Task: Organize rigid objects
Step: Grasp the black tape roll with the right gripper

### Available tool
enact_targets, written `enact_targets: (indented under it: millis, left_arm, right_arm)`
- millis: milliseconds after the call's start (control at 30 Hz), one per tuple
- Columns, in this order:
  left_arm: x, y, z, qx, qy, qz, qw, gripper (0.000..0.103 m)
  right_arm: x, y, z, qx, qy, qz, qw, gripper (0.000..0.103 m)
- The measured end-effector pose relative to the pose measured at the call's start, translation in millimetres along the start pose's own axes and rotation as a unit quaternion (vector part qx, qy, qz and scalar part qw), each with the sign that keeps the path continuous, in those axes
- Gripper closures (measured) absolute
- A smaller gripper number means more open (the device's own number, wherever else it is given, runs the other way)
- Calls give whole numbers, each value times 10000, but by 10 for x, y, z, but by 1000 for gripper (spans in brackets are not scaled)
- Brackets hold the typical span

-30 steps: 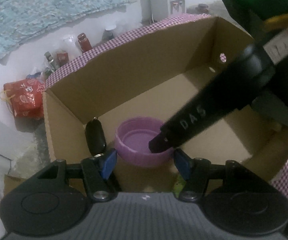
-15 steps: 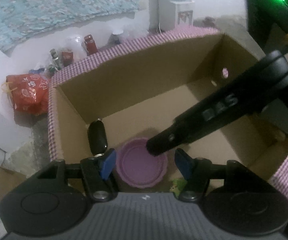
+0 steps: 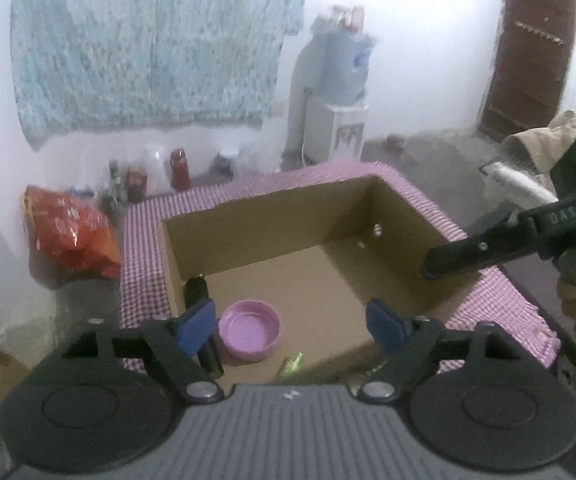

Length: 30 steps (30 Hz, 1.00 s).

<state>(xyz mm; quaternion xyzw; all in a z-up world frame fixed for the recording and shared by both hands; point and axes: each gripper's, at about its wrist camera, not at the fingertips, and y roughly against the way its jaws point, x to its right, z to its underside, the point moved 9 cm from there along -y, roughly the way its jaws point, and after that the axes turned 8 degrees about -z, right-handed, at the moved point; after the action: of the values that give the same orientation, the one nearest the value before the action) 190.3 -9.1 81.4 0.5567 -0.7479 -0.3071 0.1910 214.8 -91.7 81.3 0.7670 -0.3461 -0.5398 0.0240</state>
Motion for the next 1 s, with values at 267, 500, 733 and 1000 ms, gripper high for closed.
enact_targets:
  millis: [267, 500, 733, 1000]
  left_arm:
    - [410, 87, 779, -95, -120, -210, 9997, 12]
    - [654, -208, 1341, -641, 73, 6, 9979, 12]
    - [776, -375, 1543, -853, 131, 47, 9963, 16]
    - [831, -496, 1629, -1012, 52, 2, 9949, 37]
  right_arm:
    - [169, 271, 859, 382, -179, 209, 9989, 53]
    - [333, -176, 1419, 28, -41, 699, 9975, 53]
    - [407, -563, 1564, -437, 461, 1260, 9900, 53]
    - [466, -872, 1689, -739, 820, 1567, 9815, 61]
